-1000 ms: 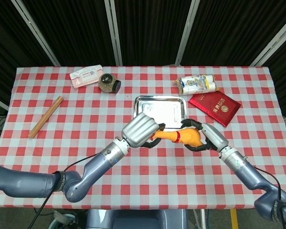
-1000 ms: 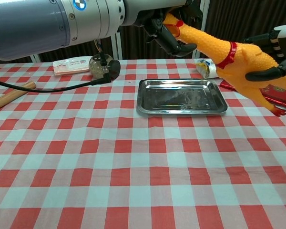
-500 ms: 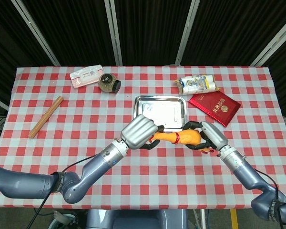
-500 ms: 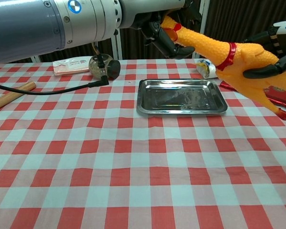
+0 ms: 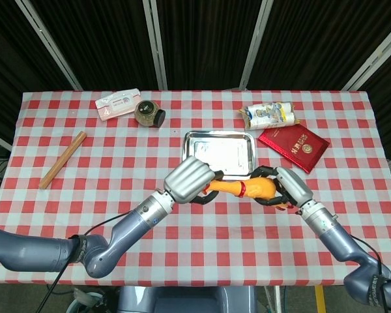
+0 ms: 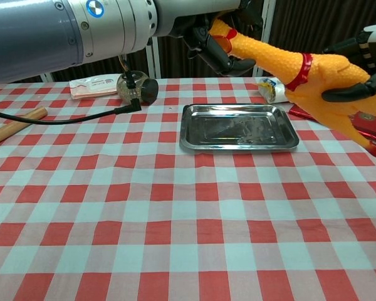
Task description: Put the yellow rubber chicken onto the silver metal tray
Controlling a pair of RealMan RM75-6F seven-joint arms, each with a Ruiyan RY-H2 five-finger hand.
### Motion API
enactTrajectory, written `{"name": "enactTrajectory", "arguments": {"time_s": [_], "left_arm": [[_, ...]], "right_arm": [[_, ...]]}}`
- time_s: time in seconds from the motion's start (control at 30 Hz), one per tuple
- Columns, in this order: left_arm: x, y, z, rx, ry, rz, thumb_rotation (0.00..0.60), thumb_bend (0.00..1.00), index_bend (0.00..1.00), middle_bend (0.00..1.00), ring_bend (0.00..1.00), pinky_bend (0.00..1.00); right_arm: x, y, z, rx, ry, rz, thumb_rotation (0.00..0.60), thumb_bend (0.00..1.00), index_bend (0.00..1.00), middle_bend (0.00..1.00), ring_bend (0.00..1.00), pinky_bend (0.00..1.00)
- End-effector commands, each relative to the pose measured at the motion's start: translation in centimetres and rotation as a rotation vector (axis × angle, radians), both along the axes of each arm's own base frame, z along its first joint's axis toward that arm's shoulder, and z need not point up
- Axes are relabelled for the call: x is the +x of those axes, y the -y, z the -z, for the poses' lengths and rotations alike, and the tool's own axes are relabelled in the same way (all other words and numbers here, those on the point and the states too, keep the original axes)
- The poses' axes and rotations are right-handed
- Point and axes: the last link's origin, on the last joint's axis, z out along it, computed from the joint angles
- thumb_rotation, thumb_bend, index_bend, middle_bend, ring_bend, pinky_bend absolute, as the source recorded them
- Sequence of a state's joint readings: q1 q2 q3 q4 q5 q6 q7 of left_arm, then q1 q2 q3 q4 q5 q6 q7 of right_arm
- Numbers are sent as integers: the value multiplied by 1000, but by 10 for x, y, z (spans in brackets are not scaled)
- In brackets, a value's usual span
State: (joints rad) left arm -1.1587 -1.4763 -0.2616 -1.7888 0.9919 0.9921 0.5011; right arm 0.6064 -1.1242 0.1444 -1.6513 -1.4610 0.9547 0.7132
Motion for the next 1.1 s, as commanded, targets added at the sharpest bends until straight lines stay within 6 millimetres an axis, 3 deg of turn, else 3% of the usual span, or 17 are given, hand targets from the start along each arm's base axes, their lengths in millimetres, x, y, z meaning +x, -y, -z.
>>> {"name": "enactTrajectory", "arguments": {"time_s": [0.03,0.07,0.13,0.27,0.7,1.1], "left_arm": [[-1,0,0,1,3,-4,600,790,690,703,617,695],[-1,-1,0,2,4,-6,600,790,690,703,617,695],[-3,-1,1,4,5,-9,600,790,690,703,617,695],[-6,-2,1,3,14,-20,600,789,691,705,617,695],[-29,-10,10,-7,92,-89,600,775,690,703,617,695],[-73,-52,43,-39,199,-288,600,773,690,704,617,695]], "right_arm": [[-1,-2,1,18,-3,-9,551,335,86,280,223,342],[-1,-3,1,25,-4,-13,529,301,23,190,151,255],[-1,-4,1,39,-7,-22,514,258,0,91,74,169],[-2,-6,-1,47,-6,-36,483,198,0,9,3,96],[-14,-7,-14,-20,8,-8,470,156,0,0,0,72],[-36,-6,-24,-69,14,70,469,156,0,0,0,72]]}}
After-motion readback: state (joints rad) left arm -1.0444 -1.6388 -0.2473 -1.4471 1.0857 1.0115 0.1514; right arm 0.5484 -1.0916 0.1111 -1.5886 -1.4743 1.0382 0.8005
